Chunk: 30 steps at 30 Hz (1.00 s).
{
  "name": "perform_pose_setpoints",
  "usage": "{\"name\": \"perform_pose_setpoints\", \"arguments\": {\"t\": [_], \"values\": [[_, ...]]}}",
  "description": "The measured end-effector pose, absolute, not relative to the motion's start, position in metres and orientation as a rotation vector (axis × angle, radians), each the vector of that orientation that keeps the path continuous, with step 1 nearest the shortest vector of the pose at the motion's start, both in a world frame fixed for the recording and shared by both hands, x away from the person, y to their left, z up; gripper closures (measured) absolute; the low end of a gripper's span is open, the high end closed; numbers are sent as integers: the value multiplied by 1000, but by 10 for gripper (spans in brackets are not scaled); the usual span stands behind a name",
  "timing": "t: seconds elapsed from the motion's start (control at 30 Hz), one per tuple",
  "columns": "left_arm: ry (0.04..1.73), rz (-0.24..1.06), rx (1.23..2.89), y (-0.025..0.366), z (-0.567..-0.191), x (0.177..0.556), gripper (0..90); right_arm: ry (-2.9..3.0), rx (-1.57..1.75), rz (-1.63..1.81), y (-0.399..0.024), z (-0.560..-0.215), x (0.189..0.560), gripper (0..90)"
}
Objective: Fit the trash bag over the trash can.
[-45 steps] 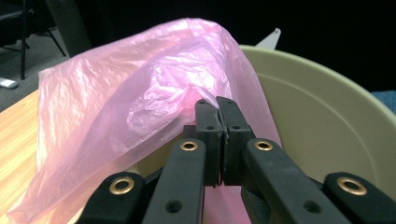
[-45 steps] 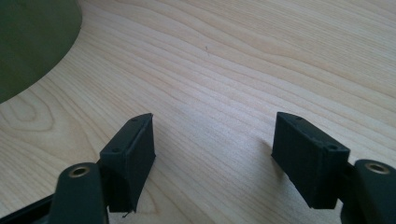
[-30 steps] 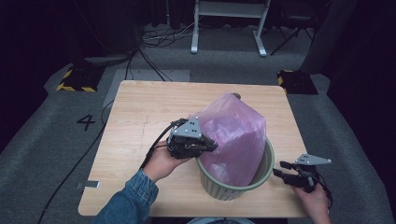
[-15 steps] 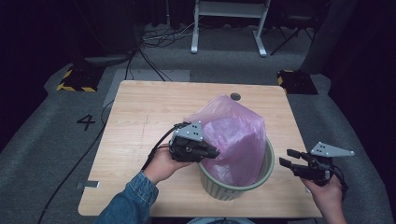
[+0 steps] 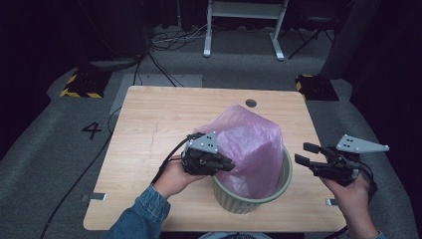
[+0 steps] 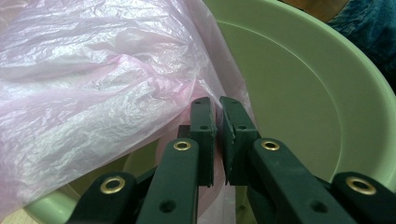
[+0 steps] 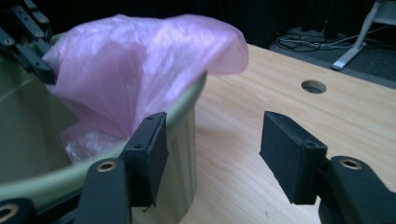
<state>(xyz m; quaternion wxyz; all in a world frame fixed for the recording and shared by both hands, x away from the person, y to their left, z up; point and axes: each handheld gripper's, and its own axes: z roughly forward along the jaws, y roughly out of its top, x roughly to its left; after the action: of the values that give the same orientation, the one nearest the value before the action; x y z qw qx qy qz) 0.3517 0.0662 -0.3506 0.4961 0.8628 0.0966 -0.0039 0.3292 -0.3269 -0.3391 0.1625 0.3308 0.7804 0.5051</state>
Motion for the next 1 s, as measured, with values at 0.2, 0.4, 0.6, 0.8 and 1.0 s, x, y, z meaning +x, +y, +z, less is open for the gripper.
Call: {"name": "perform_pose_setpoints", "arguments": {"t": [0.2,0.4,0.6,0.8,1.0], "values": [[226,2,2093,67,-351,348,837,2234,906,1445,-310,-322,339,400],[218,-2,2092,67,-351,348,830,2257,881,1455,-290,-311,351,339],[209,-11,2091,67,-351,347,829,2291,870,1429,-269,-306,363,327],[199,-19,2096,65,-351,348,828,2316,866,1385,-251,-305,375,371],[206,-4,2086,68,-350,346,793,2382,865,1334,-245,-304,377,778]]}}
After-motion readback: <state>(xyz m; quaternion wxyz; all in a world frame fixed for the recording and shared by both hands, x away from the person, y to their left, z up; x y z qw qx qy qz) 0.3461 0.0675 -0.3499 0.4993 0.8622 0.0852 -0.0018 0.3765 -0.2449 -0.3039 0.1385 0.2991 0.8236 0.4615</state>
